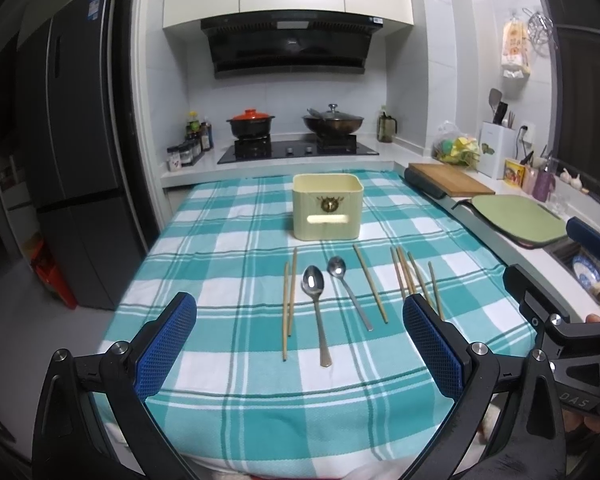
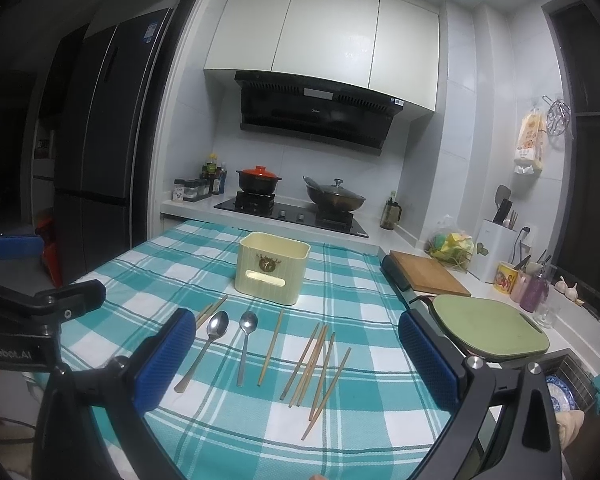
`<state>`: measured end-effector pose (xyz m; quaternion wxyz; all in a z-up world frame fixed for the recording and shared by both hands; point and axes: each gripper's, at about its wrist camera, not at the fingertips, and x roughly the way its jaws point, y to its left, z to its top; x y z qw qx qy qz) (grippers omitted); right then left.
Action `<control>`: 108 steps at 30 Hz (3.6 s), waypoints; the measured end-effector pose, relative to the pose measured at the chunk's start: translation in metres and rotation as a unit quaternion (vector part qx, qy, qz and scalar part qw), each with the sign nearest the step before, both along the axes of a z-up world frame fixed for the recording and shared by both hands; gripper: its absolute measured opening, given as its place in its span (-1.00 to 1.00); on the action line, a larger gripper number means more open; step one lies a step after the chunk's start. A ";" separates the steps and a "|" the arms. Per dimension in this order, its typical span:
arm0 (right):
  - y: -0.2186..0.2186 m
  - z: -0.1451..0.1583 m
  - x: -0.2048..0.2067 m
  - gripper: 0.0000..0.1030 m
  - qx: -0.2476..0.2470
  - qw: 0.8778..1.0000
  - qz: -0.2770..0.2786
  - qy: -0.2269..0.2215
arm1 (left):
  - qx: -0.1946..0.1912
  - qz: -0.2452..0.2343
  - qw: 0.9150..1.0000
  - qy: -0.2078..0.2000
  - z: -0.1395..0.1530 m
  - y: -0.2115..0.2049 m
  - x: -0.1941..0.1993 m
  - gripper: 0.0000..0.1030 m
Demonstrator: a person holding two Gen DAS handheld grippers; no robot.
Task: Organize utensils
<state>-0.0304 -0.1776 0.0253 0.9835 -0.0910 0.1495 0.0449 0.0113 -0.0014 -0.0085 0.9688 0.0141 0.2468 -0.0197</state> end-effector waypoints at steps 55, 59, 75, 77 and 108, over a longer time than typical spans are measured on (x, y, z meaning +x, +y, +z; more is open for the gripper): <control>0.002 -0.020 0.038 1.00 -0.008 0.999 0.018 0.043 | -0.001 -0.020 0.998 0.053 -0.023 -0.001 0.043 0.99; 0.004 -0.024 0.039 1.00 -0.015 0.999 0.017 0.048 | -0.020 -0.030 0.998 0.056 -0.026 0.002 0.046 0.99; -0.004 -0.018 0.041 1.00 -0.017 0.999 -0.007 0.038 | -0.018 -0.006 0.999 0.045 -0.022 0.016 0.047 0.99; -0.008 -0.018 0.044 1.00 -0.013 0.999 -0.011 0.035 | -0.024 0.003 0.999 0.047 -0.022 0.024 0.052 0.99; -0.113 -0.114 0.146 0.86 0.055 0.970 -0.116 0.207 | 0.070 0.021 0.973 0.219 -0.184 0.045 0.309 0.99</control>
